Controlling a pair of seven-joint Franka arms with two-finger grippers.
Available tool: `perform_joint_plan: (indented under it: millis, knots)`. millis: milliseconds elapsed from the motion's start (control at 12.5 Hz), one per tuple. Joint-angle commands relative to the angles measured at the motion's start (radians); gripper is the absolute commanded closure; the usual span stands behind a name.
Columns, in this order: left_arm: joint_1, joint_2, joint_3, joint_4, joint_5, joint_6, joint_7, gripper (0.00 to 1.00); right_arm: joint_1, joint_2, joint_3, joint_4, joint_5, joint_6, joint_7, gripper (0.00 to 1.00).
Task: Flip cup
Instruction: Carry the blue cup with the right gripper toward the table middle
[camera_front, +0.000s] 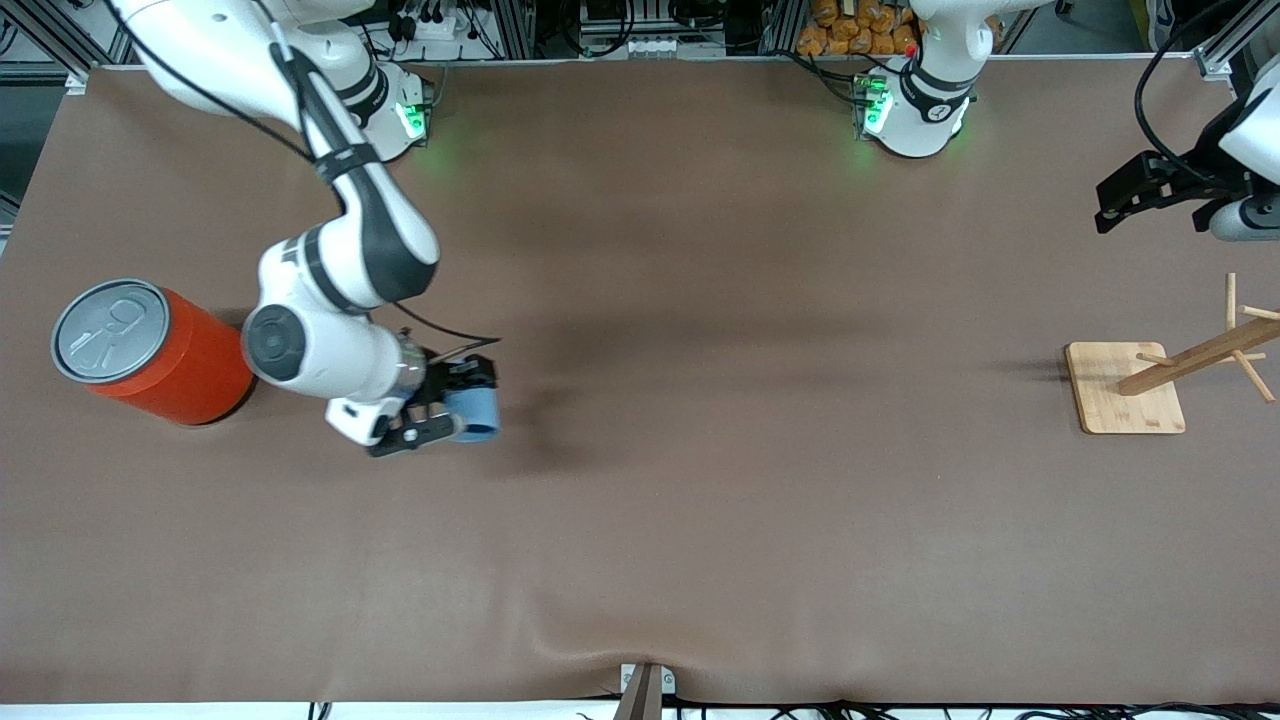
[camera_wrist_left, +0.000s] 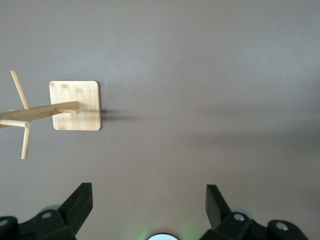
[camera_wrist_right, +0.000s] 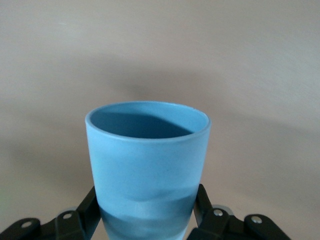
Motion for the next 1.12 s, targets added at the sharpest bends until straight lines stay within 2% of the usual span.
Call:
perform_joint_plan:
  millis: [0,160,319,399,718,878,1038]
  knots:
    - [0.015,-0.012,-0.002,-0.012,-0.021,0.015,0.014,0.0,0.069,0.085,0.022,0.132,-0.064,-0.019,-0.047,1.0]
    - [0.015,-0.014,-0.002,-0.012,-0.021,0.016,0.014,0.0,0.155,0.122,0.022,0.164,-0.113,-0.019,-0.05,1.0]
    - [0.015,-0.014,-0.002,-0.014,-0.021,0.015,0.017,0.0,0.247,0.178,0.022,0.213,-0.246,-0.013,-0.064,1.0]
    - [0.015,-0.012,-0.002,-0.014,-0.021,0.015,0.017,0.0,0.266,0.183,0.023,0.216,-0.272,-0.011,-0.073,1.0]
    - [0.015,-0.012,-0.002,-0.012,-0.021,0.015,0.019,0.0,0.384,0.182,0.02,0.246,-0.289,-0.001,-0.304,1.0]
    - [0.015,-0.014,-0.002,-0.012,-0.021,0.015,0.019,0.0,0.401,0.192,0.02,0.241,-0.326,0.073,-0.47,1.0]
    - [0.014,-0.012,-0.004,-0.012,-0.023,0.015,0.019,0.0,0.45,0.232,0.02,0.244,-0.383,0.081,-0.517,1.0]
